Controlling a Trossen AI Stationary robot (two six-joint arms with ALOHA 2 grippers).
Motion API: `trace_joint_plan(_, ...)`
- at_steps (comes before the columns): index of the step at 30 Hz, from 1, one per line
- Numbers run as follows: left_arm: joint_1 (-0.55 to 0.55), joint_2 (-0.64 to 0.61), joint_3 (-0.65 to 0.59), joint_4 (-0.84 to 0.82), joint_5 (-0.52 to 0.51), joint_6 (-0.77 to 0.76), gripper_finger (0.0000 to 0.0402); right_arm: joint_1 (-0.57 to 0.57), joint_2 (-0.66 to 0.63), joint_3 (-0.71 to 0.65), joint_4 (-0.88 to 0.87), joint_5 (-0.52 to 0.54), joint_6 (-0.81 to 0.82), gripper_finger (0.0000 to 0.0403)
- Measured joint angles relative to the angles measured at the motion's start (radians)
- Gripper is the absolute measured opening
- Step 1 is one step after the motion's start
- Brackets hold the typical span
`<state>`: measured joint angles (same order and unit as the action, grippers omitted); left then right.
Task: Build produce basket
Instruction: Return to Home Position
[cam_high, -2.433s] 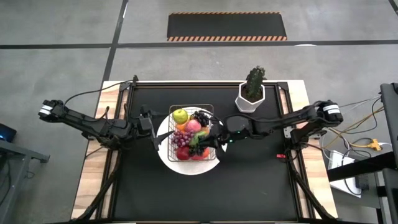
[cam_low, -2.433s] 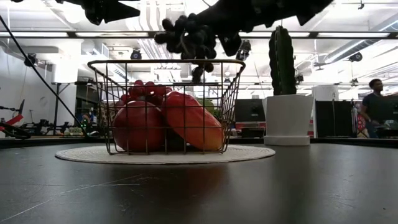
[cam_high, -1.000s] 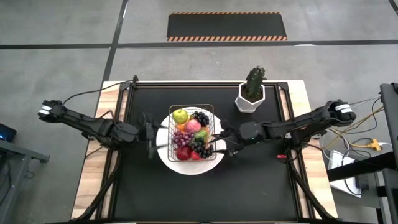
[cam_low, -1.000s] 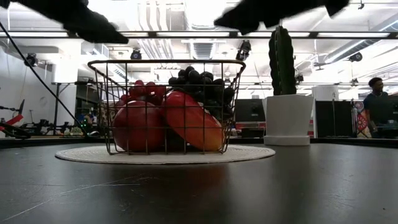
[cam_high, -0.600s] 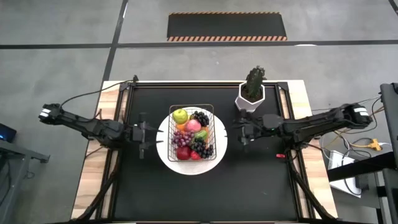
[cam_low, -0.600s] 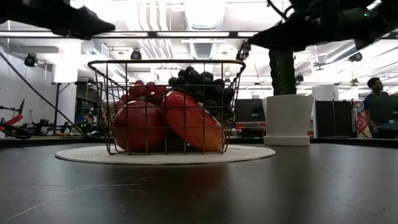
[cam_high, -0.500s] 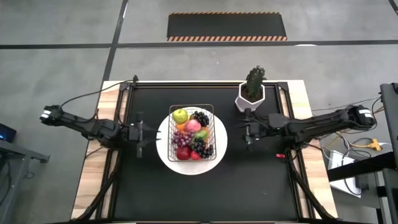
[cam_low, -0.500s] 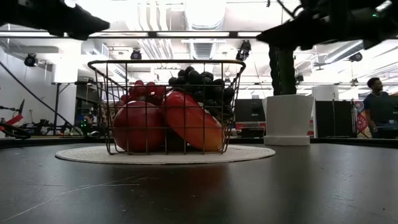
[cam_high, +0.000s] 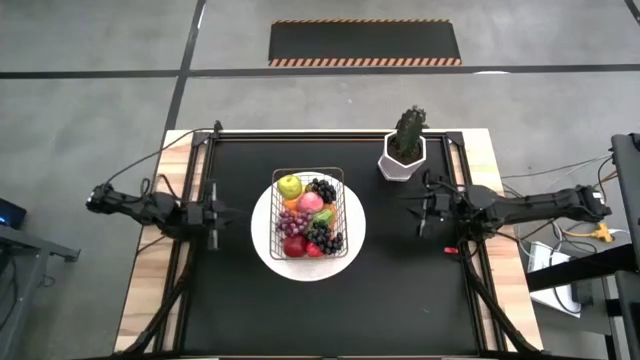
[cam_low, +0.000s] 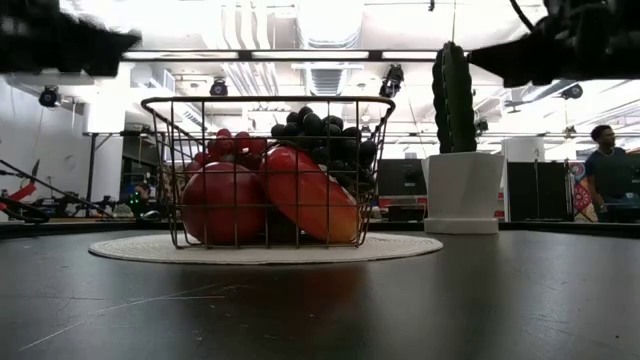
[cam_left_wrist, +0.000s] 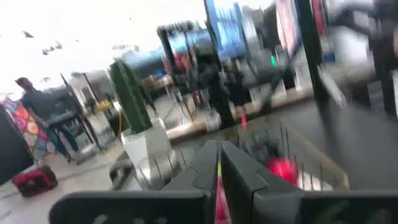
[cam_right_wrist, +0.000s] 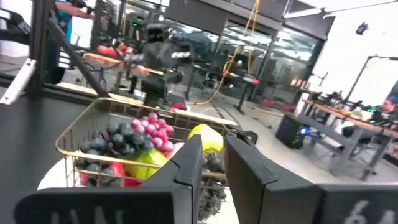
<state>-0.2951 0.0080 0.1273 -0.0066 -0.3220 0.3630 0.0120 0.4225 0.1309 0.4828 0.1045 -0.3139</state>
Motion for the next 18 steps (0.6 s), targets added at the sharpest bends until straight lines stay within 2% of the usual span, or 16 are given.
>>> trace_joint_plan(5, 0.000, 0.051, 0.001, 0.006, -0.005, 0.011, 0.0001, -0.002, -0.144, -0.060, -0.034, 0.003, -0.027, 0.0045)
trace_joint_plan(11, 0.000, 0.044, -0.024, -0.005, -0.005, 0.007, 0.0001, -0.002, -0.333, -0.119, -0.065, 0.055, -0.067, 0.0033)
trace_joint_plan(14, 0.000, 0.044, -0.044, 0.013, -0.010, -0.086, 0.0001, -0.002, -0.422, -0.118, -0.099, 0.053, -0.068, 0.0032)
trace_joint_plan(18, 0.000, 0.033, -0.064, 0.038, -0.022, -0.120, 0.0001, -0.002, -0.416, -0.119, -0.093, 0.054, -0.053, 0.0031)
